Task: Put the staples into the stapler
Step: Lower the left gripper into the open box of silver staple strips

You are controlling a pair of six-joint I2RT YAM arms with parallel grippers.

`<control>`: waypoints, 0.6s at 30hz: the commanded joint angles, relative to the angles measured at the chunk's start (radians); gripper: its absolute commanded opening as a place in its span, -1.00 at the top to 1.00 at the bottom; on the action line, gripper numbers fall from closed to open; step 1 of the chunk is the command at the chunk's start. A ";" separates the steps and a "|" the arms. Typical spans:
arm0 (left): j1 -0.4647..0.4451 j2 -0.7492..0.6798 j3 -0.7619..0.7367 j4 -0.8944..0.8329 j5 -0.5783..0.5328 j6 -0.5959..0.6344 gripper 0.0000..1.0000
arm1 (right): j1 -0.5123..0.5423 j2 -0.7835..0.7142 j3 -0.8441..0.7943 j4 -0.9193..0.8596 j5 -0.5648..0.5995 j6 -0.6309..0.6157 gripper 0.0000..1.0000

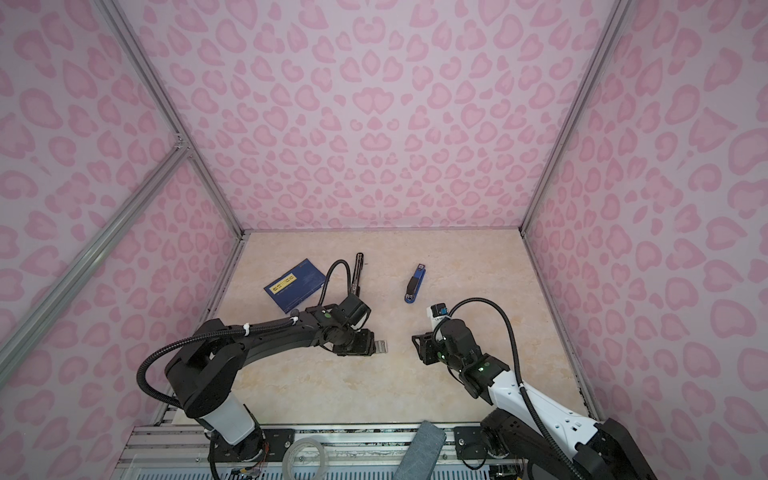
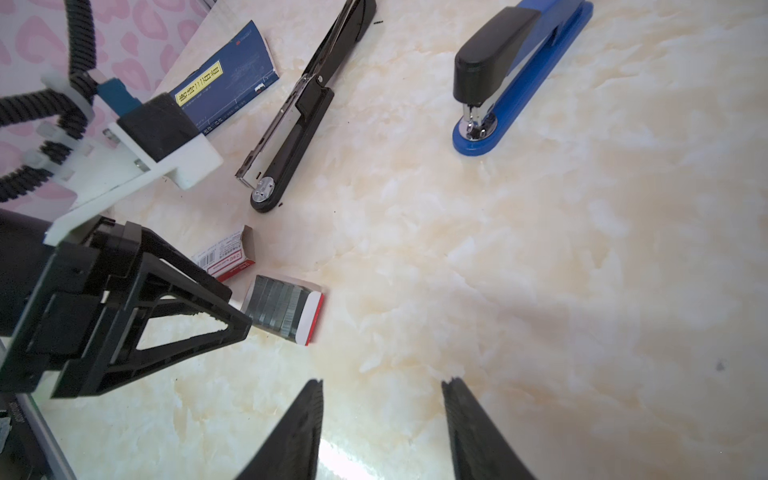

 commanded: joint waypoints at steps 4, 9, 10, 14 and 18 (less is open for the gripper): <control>0.006 0.019 -0.002 0.086 0.053 -0.002 -0.28 | 0.000 -0.002 0.005 0.014 -0.002 0.000 0.00; 0.017 0.058 0.001 0.124 0.085 0.007 -0.28 | -0.002 -0.028 0.001 -0.011 0.013 -0.001 0.00; 0.020 0.062 0.004 0.129 0.088 0.009 -0.27 | -0.002 -0.032 0.001 -0.014 0.015 -0.001 0.00; 0.021 0.082 0.047 0.133 0.088 0.026 -0.27 | -0.005 -0.039 0.002 -0.022 0.017 -0.001 0.00; 0.024 0.116 0.099 0.135 0.106 0.049 -0.27 | -0.007 -0.046 -0.001 -0.027 0.023 -0.001 0.00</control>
